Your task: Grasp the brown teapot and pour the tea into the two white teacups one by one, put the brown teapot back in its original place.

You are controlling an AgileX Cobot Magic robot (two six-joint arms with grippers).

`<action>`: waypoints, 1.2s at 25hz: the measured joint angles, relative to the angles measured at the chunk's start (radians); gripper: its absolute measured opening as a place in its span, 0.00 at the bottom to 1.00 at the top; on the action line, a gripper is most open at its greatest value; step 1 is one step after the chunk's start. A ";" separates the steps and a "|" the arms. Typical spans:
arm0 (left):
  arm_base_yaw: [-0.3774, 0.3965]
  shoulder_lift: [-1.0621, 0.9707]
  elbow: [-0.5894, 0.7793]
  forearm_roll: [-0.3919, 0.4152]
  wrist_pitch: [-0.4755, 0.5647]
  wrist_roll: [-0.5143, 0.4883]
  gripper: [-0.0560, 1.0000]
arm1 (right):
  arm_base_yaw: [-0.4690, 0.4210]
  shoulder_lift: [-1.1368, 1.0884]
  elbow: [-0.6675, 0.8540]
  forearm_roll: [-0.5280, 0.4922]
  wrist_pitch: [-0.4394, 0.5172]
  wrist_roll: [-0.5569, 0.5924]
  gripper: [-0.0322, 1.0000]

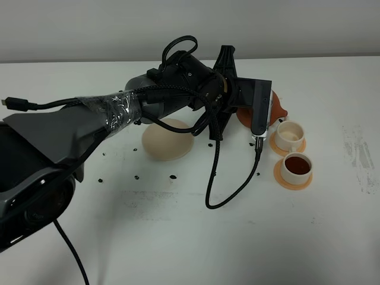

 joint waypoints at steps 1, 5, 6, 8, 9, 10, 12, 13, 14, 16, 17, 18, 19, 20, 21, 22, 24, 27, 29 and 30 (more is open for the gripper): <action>0.000 0.002 0.000 0.010 -0.001 -0.011 0.13 | 0.000 0.000 0.000 0.000 0.000 0.000 0.48; -0.006 0.003 0.000 0.049 -0.015 -0.020 0.13 | 0.000 0.000 0.000 0.000 0.000 0.000 0.48; -0.010 0.003 0.000 0.055 -0.023 -0.022 0.13 | 0.000 0.000 0.000 0.000 0.000 0.000 0.48; -0.015 0.003 0.000 0.065 -0.032 -0.023 0.13 | 0.000 0.000 0.000 0.000 0.000 0.000 0.48; -0.018 0.003 0.000 0.068 -0.036 -0.023 0.13 | 0.000 0.000 0.000 0.000 0.000 0.000 0.48; -0.021 0.003 0.000 0.069 -0.042 -0.023 0.13 | 0.000 0.000 0.000 0.000 0.000 0.000 0.48; -0.021 0.003 0.000 0.070 -0.046 -0.023 0.13 | 0.000 0.000 0.000 0.000 0.000 0.000 0.48; -0.021 0.003 0.000 0.077 -0.047 -0.023 0.13 | 0.000 0.000 0.000 0.000 0.000 0.000 0.48; -0.021 0.003 0.000 0.084 -0.047 -0.022 0.13 | 0.000 0.000 0.000 0.000 0.000 0.000 0.48; -0.021 0.003 0.000 0.095 -0.048 -0.022 0.13 | 0.000 0.000 0.000 0.000 0.000 0.000 0.48; -0.021 0.003 0.000 0.098 -0.048 -0.022 0.13 | 0.000 0.000 0.000 0.000 0.000 0.000 0.48; -0.021 0.003 0.000 0.102 -0.048 -0.022 0.13 | 0.000 0.000 0.000 0.000 0.000 0.000 0.48; -0.021 0.003 0.000 0.107 -0.048 -0.022 0.13 | 0.000 0.000 0.000 0.000 0.000 0.000 0.48; -0.021 0.003 0.000 0.114 -0.048 -0.022 0.13 | 0.000 0.000 0.000 0.000 0.000 0.000 0.48; -0.021 0.003 0.000 0.116 -0.048 -0.022 0.13 | 0.000 0.000 0.000 0.000 0.000 0.000 0.48; -0.021 0.003 0.000 0.117 -0.048 -0.022 0.13 | 0.000 0.000 0.000 0.000 0.000 0.000 0.48; -0.021 0.003 0.000 0.119 -0.048 -0.017 0.13 | 0.000 0.000 0.000 0.000 0.000 0.000 0.48; -0.021 0.003 0.000 0.119 -0.048 -0.003 0.13 | 0.000 0.000 0.000 0.000 0.000 0.000 0.48; -0.021 0.003 0.000 0.119 -0.048 0.004 0.13 | 0.000 0.000 0.000 0.000 0.000 0.000 0.48; -0.021 0.003 0.000 0.119 -0.048 0.004 0.13 | 0.000 0.000 0.000 0.000 0.000 0.000 0.48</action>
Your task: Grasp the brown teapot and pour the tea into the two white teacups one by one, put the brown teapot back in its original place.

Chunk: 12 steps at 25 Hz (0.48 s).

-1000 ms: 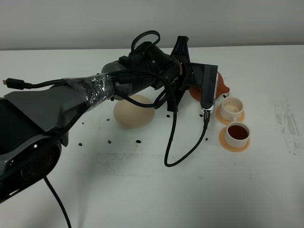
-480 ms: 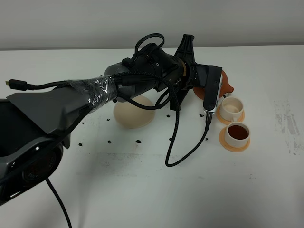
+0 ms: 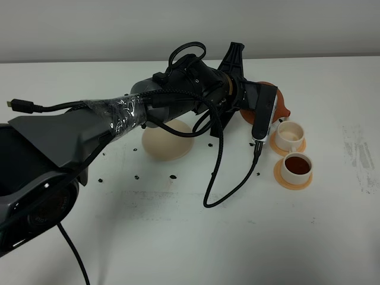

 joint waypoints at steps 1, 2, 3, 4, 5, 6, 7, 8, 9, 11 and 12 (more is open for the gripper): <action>0.000 0.000 0.000 0.000 0.000 0.001 0.13 | 0.000 0.000 0.000 0.000 0.000 0.000 0.48; 0.000 0.000 0.000 0.001 0.000 0.005 0.13 | 0.000 0.000 0.000 0.000 0.000 0.000 0.48; 0.000 0.000 0.000 0.001 0.000 0.010 0.13 | 0.000 0.000 0.000 0.000 0.000 0.000 0.48; 0.000 0.000 0.000 0.001 0.000 0.021 0.13 | 0.000 0.000 0.000 0.000 0.000 0.000 0.48; 0.000 0.000 0.000 0.002 0.000 0.034 0.13 | 0.000 0.000 0.000 0.000 0.000 0.000 0.48; -0.001 0.000 0.000 0.003 0.000 0.044 0.13 | 0.000 0.000 0.000 0.000 0.000 0.000 0.48; -0.002 0.000 0.000 0.004 0.000 0.057 0.13 | 0.000 0.000 0.000 0.000 0.000 0.000 0.48; -0.005 0.000 0.000 0.006 0.000 0.067 0.13 | 0.000 0.000 0.000 0.000 0.000 0.000 0.48; -0.007 0.000 0.000 0.007 0.000 0.073 0.13 | 0.000 0.000 0.000 0.000 0.000 0.000 0.48; -0.011 0.001 0.000 0.017 -0.004 0.082 0.13 | 0.000 0.000 0.000 0.000 0.000 0.000 0.48; -0.011 0.001 0.000 0.027 -0.005 0.083 0.13 | 0.000 0.000 0.000 0.000 0.000 0.000 0.48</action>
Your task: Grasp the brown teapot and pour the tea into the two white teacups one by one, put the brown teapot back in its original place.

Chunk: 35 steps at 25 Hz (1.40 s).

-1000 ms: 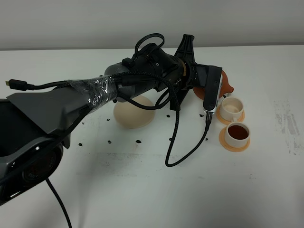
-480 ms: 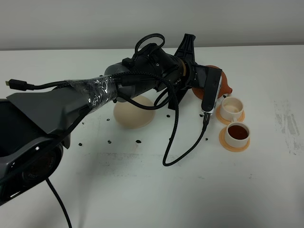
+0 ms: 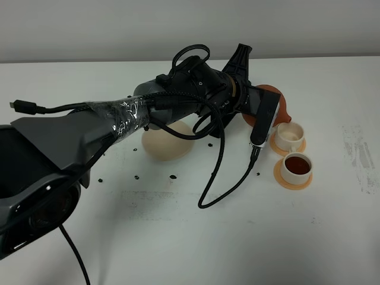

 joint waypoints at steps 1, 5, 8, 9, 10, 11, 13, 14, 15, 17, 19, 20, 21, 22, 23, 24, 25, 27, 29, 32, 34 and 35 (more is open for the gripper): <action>0.000 0.000 0.000 0.007 0.000 0.000 0.13 | 0.000 0.000 0.000 0.000 0.000 0.000 0.48; 0.000 0.000 0.000 0.044 0.000 0.001 0.13 | 0.000 0.000 0.000 0.000 0.000 0.000 0.48; 0.000 0.000 0.000 0.070 -0.004 0.002 0.13 | 0.000 0.000 0.000 0.000 0.000 0.000 0.48; 0.000 0.000 0.000 0.073 -0.006 0.002 0.13 | 0.000 0.000 0.000 0.000 0.000 0.000 0.48; -0.001 0.000 0.000 0.074 -0.008 0.002 0.13 | 0.000 0.000 0.000 0.000 0.000 0.000 0.48; -0.003 0.000 0.000 0.078 -0.011 0.002 0.13 | 0.000 0.000 0.000 0.000 0.000 0.000 0.48; -0.009 0.000 0.000 0.079 -0.020 0.002 0.13 | 0.000 0.000 0.000 0.000 0.000 0.000 0.48; -0.011 0.000 0.000 0.082 -0.026 0.002 0.13 | 0.000 0.000 0.000 0.000 0.000 0.000 0.48; -0.014 0.000 0.000 0.087 -0.029 0.002 0.13 | 0.000 0.000 0.000 0.000 0.000 0.000 0.48; -0.018 0.000 0.000 0.103 -0.031 0.002 0.13 | 0.000 0.000 0.000 0.000 0.000 0.000 0.48; -0.018 0.000 0.000 0.115 -0.031 0.002 0.13 | 0.000 0.000 0.000 0.000 0.000 0.000 0.48; -0.018 0.000 0.000 0.122 -0.031 0.002 0.13 | 0.000 0.000 0.000 0.000 0.000 0.000 0.48; -0.018 0.000 0.000 0.128 -0.031 0.002 0.13 | 0.000 0.000 0.000 0.000 0.000 0.000 0.48; -0.018 0.001 0.000 0.133 -0.031 0.002 0.13 | 0.000 0.000 0.000 0.000 0.000 0.000 0.48; -0.018 0.001 0.000 0.141 -0.031 0.002 0.13 | 0.000 0.000 0.000 0.000 0.000 0.000 0.48; -0.018 0.002 0.000 0.147 -0.032 0.002 0.13 | 0.000 0.000 0.000 0.000 0.000 0.000 0.48; -0.018 0.005 0.000 0.154 -0.033 0.002 0.13 | 0.000 0.000 0.000 0.000 0.000 0.000 0.48; -0.018 0.008 0.000 0.156 -0.033 0.002 0.13 | 0.000 0.000 0.000 0.000 0.000 0.000 0.48; -0.018 0.010 0.000 0.159 -0.033 0.002 0.13 | 0.000 0.000 0.000 0.000 0.000 0.000 0.48; -0.018 0.010 0.000 0.186 -0.043 0.002 0.13 | 0.000 0.000 0.000 0.000 0.000 0.000 0.48; -0.018 0.010 0.000 0.195 -0.056 0.002 0.13 | 0.000 0.000 0.000 0.000 0.000 0.000 0.48; -0.018 0.010 0.000 0.199 -0.060 0.002 0.13 | 0.000 0.000 0.000 0.000 0.000 0.000 0.48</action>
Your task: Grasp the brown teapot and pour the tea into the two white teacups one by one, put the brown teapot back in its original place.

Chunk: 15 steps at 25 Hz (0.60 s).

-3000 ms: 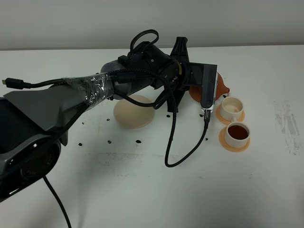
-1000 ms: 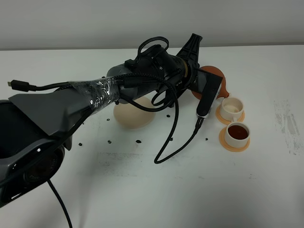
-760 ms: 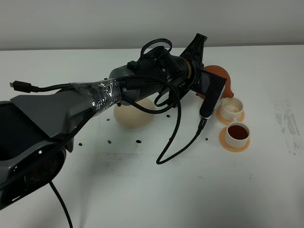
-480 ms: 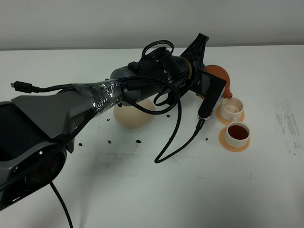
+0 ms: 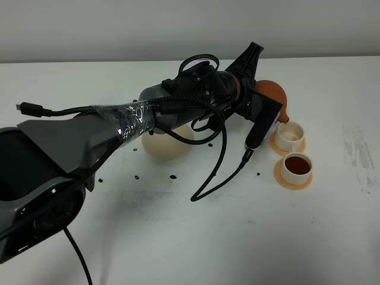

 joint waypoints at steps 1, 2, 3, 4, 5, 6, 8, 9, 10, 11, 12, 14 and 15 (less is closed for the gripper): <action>0.000 0.000 0.000 0.002 -0.003 0.000 0.13 | 0.000 0.000 0.000 0.000 0.000 0.000 0.48; 0.000 0.000 0.000 0.003 -0.007 0.000 0.13 | 0.000 0.000 0.000 0.000 0.000 0.000 0.48; 0.000 0.000 0.000 0.004 -0.008 0.000 0.13 | 0.000 0.000 0.000 0.000 0.000 0.000 0.48; 0.000 0.000 0.000 0.007 -0.010 0.000 0.13 | 0.000 0.000 0.000 0.000 0.000 0.000 0.48; 0.000 0.000 0.000 0.010 -0.013 0.000 0.13 | 0.000 0.000 0.000 0.000 0.000 0.000 0.48; 0.000 0.000 0.000 0.016 -0.014 0.000 0.13 | 0.000 0.000 0.000 0.000 0.000 0.000 0.48; 0.000 0.000 0.000 0.028 -0.014 0.000 0.13 | 0.000 0.000 0.000 0.000 0.000 0.000 0.48; 0.000 0.001 0.000 0.030 -0.014 0.000 0.13 | 0.000 0.000 0.000 0.000 0.000 0.000 0.48; 0.000 0.003 0.000 0.034 -0.015 0.000 0.13 | 0.000 0.000 0.000 0.000 0.000 0.000 0.48; 0.000 0.006 0.000 0.041 -0.015 0.000 0.13 | 0.000 0.000 0.000 0.000 0.000 0.000 0.48; 0.000 0.010 0.000 0.046 -0.015 0.000 0.13 | 0.000 0.000 0.000 0.000 0.000 0.000 0.48; 0.000 0.017 0.000 0.055 -0.018 0.000 0.13 | 0.000 0.000 0.000 0.000 0.000 0.000 0.48; 0.000 0.018 0.000 0.056 -0.021 0.000 0.13 | 0.000 0.000 0.000 0.000 0.000 0.000 0.48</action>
